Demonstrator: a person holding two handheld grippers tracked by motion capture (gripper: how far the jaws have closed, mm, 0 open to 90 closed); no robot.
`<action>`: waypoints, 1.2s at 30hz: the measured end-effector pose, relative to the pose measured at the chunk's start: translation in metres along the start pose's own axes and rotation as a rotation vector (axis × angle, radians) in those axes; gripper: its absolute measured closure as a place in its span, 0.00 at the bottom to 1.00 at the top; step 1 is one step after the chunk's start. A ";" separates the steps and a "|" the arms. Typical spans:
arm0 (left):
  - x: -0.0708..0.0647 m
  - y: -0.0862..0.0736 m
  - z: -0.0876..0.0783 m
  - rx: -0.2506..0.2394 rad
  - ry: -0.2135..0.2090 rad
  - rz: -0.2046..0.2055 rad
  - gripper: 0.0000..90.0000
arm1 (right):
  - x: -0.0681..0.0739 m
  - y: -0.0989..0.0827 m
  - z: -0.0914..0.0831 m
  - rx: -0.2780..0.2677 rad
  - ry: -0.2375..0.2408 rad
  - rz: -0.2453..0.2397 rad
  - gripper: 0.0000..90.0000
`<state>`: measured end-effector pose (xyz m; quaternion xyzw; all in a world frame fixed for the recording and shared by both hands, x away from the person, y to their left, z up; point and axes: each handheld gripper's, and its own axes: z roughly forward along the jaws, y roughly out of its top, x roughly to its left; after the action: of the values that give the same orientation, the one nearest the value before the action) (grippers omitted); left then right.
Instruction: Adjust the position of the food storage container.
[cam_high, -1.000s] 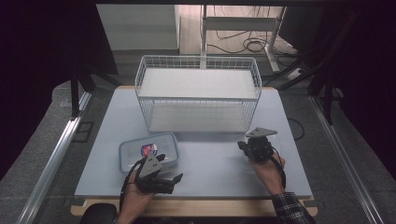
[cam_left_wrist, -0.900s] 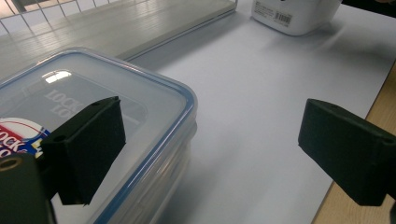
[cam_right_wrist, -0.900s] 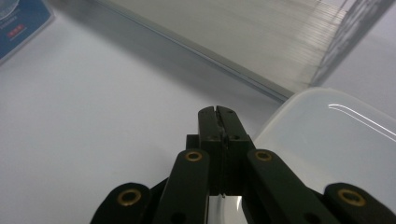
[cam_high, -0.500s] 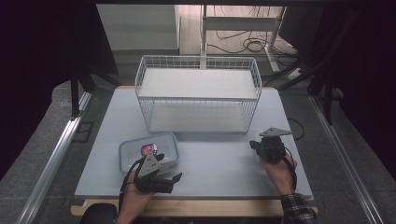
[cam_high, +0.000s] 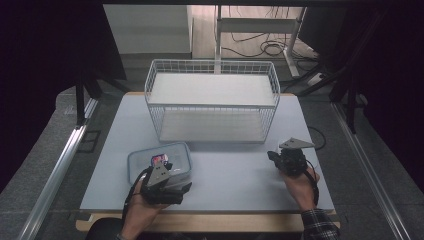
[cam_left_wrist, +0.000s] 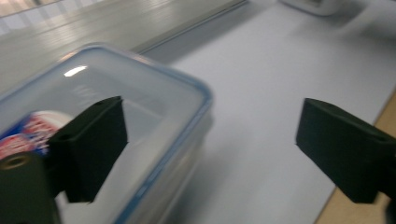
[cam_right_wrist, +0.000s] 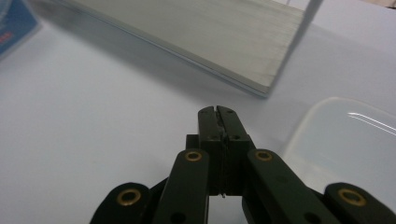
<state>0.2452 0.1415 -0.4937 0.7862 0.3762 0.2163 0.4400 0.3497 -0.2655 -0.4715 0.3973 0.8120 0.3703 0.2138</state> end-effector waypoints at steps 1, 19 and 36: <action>0.000 0.000 0.000 0.000 0.000 0.000 0.19 | 0.000 0.000 0.000 0.000 0.000 0.000 0.99; 0.091 -0.029 -0.059 -0.027 0.214 -0.231 1.00 | 0.020 -0.005 0.011 -0.006 0.061 -0.057 0.99; 0.120 -0.053 -0.047 0.148 0.328 -0.338 1.00 | 0.025 -0.005 0.014 -0.014 0.134 -0.054 0.98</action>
<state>0.2675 0.2779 -0.5141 0.6966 0.5834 0.2361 0.3443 0.3418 -0.2415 -0.4853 0.3480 0.8324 0.3957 0.1714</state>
